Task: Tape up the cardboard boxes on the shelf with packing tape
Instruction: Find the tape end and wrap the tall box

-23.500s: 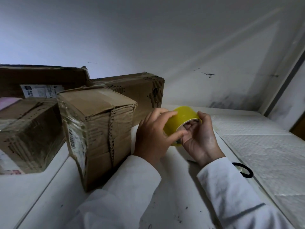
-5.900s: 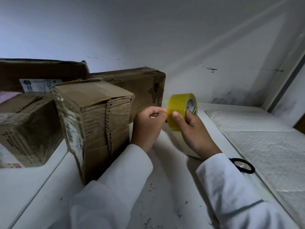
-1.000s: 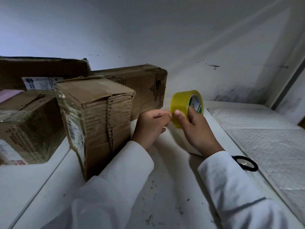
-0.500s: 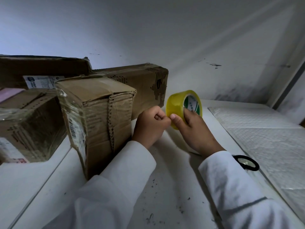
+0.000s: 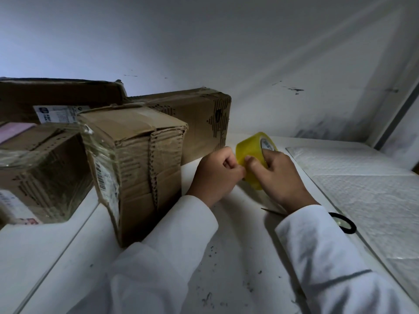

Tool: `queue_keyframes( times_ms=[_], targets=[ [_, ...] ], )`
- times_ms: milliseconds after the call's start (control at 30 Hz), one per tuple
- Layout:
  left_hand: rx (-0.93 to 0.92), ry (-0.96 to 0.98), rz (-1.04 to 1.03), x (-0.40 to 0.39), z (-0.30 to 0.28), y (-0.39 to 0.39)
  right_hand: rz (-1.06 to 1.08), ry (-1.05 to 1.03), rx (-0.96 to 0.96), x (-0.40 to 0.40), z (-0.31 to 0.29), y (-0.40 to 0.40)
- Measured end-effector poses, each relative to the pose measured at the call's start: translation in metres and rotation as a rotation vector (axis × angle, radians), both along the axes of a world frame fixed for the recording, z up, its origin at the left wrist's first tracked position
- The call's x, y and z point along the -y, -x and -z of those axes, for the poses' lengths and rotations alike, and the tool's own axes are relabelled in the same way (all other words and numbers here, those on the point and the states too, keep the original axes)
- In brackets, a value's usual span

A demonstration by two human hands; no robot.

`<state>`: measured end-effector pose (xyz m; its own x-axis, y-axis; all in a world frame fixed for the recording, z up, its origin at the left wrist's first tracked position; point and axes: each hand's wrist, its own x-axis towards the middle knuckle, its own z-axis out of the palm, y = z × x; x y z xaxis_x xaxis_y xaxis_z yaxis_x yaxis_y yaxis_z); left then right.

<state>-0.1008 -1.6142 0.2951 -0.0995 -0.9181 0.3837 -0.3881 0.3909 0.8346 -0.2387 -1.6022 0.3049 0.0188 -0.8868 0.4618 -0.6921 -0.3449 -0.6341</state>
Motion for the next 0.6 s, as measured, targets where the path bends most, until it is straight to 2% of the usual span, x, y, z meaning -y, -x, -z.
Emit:
queue_keyframes(
  times_ms=[133, 300, 433, 500, 600],
  targets=[
    [-0.07, -0.071, 0.052, -0.004, -0.003, 0.006, 0.029, -0.02, 0.101, 0.001, -0.001, 0.003],
    [-0.357, -0.336, 0.219, -0.007, -0.01, 0.009, -0.103, -0.099, 0.372, -0.004, -0.006, 0.001],
    [-0.416, -0.471, 0.275, -0.01, -0.019, 0.007, -0.117, -0.144, 0.462, 0.0, -0.006, 0.004],
    [-0.44, -0.497, 0.276, -0.009, -0.021, 0.006, -0.107, -0.139, 0.488, 0.002, -0.005, 0.004],
    [-0.421, -0.396, 0.255, -0.009, -0.015, 0.009, -0.11, -0.121, 0.468, 0.001, -0.004, 0.003]
  ],
)
